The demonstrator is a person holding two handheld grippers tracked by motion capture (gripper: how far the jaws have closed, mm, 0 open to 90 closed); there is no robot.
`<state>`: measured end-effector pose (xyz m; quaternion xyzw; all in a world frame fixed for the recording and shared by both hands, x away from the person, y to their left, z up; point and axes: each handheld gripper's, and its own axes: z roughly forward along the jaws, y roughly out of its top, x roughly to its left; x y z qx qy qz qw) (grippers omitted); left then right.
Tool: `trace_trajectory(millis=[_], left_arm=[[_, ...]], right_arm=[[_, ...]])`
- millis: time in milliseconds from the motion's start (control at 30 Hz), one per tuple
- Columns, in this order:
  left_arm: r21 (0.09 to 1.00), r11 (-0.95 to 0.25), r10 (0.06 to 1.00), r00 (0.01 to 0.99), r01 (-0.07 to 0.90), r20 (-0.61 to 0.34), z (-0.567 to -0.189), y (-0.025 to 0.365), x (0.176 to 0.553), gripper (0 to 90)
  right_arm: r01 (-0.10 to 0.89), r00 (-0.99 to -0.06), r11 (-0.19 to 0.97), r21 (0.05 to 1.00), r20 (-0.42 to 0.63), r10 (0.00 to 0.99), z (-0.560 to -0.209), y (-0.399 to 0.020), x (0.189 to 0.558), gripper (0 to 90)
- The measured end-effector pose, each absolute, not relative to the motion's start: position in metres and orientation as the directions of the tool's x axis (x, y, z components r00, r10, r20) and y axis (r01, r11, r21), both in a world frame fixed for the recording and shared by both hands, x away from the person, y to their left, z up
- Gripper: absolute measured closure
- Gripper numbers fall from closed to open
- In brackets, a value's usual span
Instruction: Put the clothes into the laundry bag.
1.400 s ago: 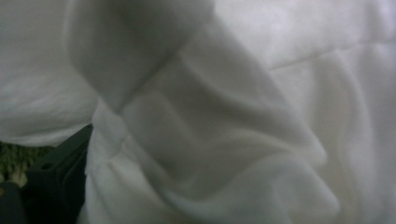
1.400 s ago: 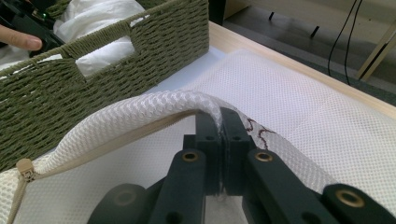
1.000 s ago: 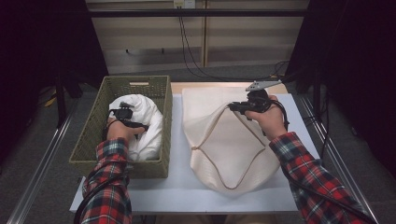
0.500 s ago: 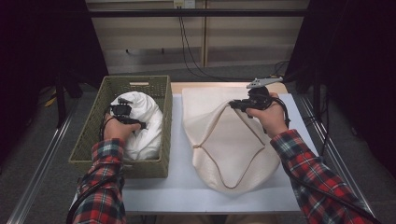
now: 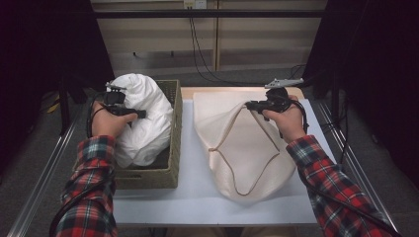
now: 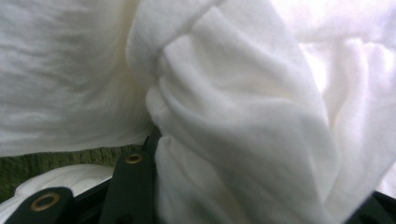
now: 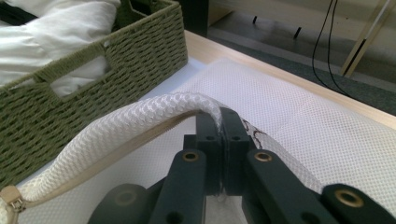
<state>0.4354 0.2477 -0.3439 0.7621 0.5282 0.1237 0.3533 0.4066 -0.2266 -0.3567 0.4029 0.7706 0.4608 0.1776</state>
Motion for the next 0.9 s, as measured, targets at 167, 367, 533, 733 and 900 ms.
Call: trace_trajectory(millis=[167,367,533,733,900], left_arm=[[0.685,-0.187,0.888,0.420,0.704,-0.189,-0.323,0.250,0.432,54.4],[0.679,-0.177,0.870,0.436,0.712,-0.231,-0.301,0.249,0.428,54.4],[0.696,-0.168,0.846,0.464,0.698,-0.261,-0.284,0.246,0.425,54.3],[0.709,-0.183,0.815,0.509,0.681,-0.278,-0.273,0.235,0.423,54.3],[0.708,-0.196,0.796,0.532,0.679,-0.290,-0.270,0.226,0.421,54.3]], right_arm=[[0.454,-0.605,0.245,0.857,0.094,0.791,-0.354,-0.226,0.407,88.9],[0.468,-0.586,0.223,0.855,0.111,0.803,-0.356,-0.225,0.408,88.9],[0.473,-0.591,0.234,0.849,0.109,0.799,-0.357,-0.221,0.410,88.9],[0.476,-0.587,0.232,0.848,0.110,0.802,-0.359,-0.218,0.412,88.9],[0.477,-0.584,0.232,0.847,0.108,0.805,-0.360,-0.218,0.412,88.9]])
